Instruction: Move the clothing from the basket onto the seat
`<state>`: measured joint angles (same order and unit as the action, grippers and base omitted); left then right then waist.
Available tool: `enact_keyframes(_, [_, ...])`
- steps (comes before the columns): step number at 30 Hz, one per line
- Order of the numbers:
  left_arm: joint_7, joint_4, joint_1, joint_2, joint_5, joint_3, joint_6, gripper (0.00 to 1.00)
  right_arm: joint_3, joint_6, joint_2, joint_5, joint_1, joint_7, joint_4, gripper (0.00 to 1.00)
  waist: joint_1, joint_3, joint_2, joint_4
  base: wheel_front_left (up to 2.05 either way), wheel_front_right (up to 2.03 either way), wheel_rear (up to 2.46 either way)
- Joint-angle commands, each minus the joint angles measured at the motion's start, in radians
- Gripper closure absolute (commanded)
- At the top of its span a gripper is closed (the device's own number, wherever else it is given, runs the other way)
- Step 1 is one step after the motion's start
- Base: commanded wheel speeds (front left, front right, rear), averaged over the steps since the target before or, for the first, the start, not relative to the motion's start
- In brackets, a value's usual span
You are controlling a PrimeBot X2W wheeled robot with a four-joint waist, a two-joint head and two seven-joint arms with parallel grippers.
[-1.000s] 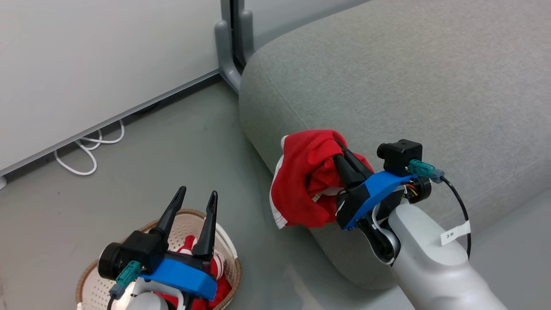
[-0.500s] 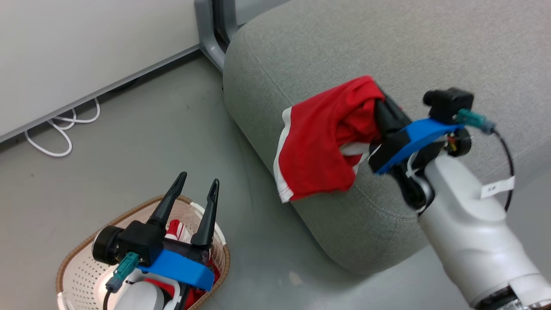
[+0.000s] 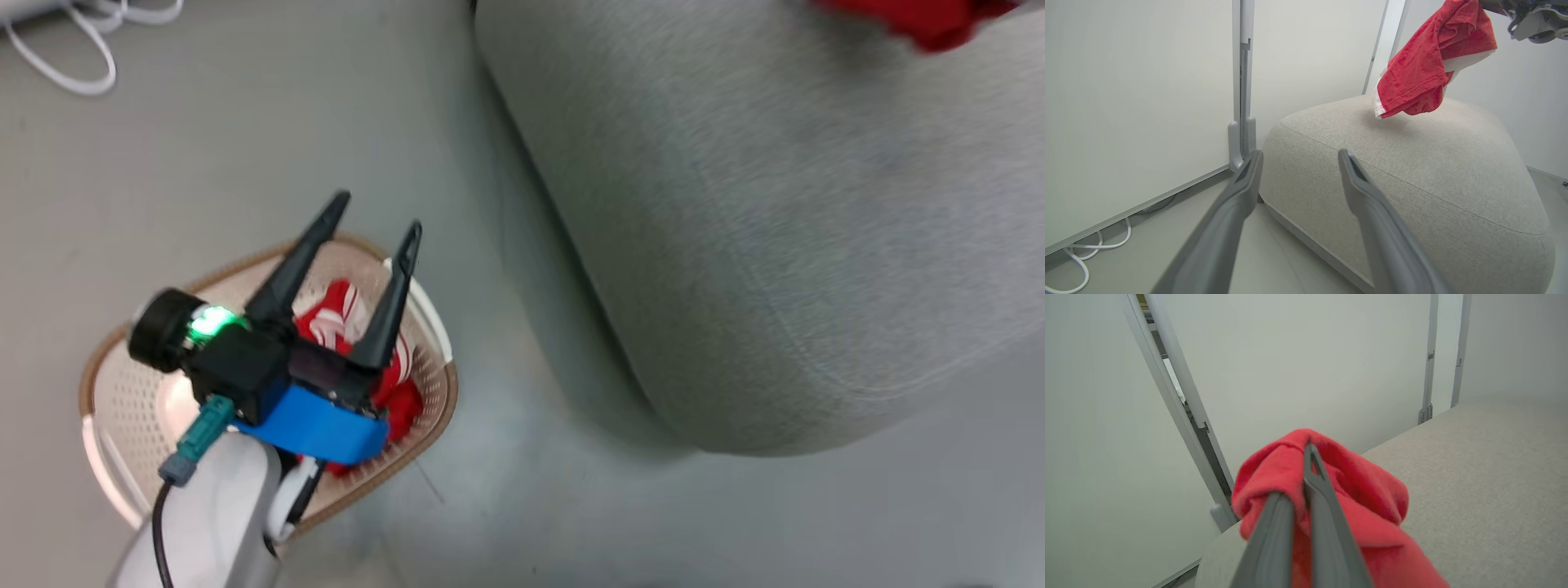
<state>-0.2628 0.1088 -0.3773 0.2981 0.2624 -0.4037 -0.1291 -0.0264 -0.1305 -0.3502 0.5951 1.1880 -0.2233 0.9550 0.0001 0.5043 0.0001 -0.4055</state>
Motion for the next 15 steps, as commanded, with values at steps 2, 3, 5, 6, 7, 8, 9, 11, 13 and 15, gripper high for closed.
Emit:
enact_keyframes(2, [-0.003, -0.016, -0.034, 0.019, -0.011, -0.005, -0.002, 0.00, -0.043, 0.000, -0.011, -0.010, 0.022, -0.017, 0.027, 1.00, -0.0001, 0.148, -0.0001, 0.076, 0.00, 0.00, 0.00])
enact_keyframes(3, [-0.003, -0.024, -0.047, 0.025, -0.012, -0.008, -0.002, 0.00, -0.062, 0.000, -0.020, -0.018, 0.027, -0.020, 0.037, 1.00, -0.0001, 0.169, -0.0001, 0.082, 0.00, 0.00, 0.00])
enact_keyframes(5, [-0.003, -0.037, -0.068, 0.035, -0.019, -0.015, -0.002, 0.00, -0.099, 0.000, -0.031, -0.026, 0.029, -0.029, 0.062, 1.00, -0.0001, 0.203, -0.0001, 0.092, 0.00, 0.00, 0.00])
enact_keyframes(6, [-0.003, -0.041, -0.077, 0.039, -0.021, -0.016, -0.002, 0.00, -0.115, 0.000, -0.030, -0.033, 0.025, -0.031, 0.076, 1.00, -0.0001, 0.219, -0.0001, 0.096, 0.00, 0.00, 0.00])
enact_keyframes(7, [-0.003, -0.046, -0.085, 0.043, -0.021, -0.019, -0.002, 0.00, -0.133, 0.000, -0.026, -0.035, 0.021, -0.034, 0.089, 1.00, -0.0001, 0.233, -0.0001, 0.100, 0.00, 0.00, 0.00])
enact_keyframes(8, [-0.003, -0.050, -0.091, 0.047, -0.024, -0.020, -0.002, 0.00, -0.148, 0.000, -0.019, -0.036, 0.016, -0.037, 0.102, 1.00, -0.0001, 0.244, -0.0001, 0.102, 0.00, 0.00, 0.00])
enact_keyframes(9, [-0.003, -0.055, -0.097, 0.049, -0.026, -0.023, -0.002, 0.00, -0.161, 0.000, -0.016, -0.044, 0.010, -0.038, 0.114, 1.00, -0.0001, 0.256, -0.0001, 0.104, 0.00, 0.00, 0.00])
enact_keyframes(11, [-0.003, -0.062, -0.109, 0.053, -0.026, -0.026, -0.002, 0.00, -0.178, 0.000, -0.007, -0.058, 0.003, -0.041, 0.132, 1.00, -0.0001, 0.271, -0.0001, 0.107, 0.00, 0.00, 0.00])
enact_keyframes(13, [-0.003, -0.066, -0.114, 0.056, -0.028, -0.029, -0.002, 0.00, -0.195, 0.000, 0.003, -0.075, -0.002, -0.042, 0.147, 1.00, -0.0001, 0.280, -0.0001, 0.108, 0.00, 0.00, 0.00])
enact_keyframes(15, [-0.003, -0.066, -0.117, 0.059, -0.028, -0.030, -0.002, 0.00, -0.210, 0.000, 0.011, -0.088, -0.003, -0.043, 0.150, 1.00, -0.0001, 0.284, -0.0001, 0.110, 0.00, 0.00, 0.00])
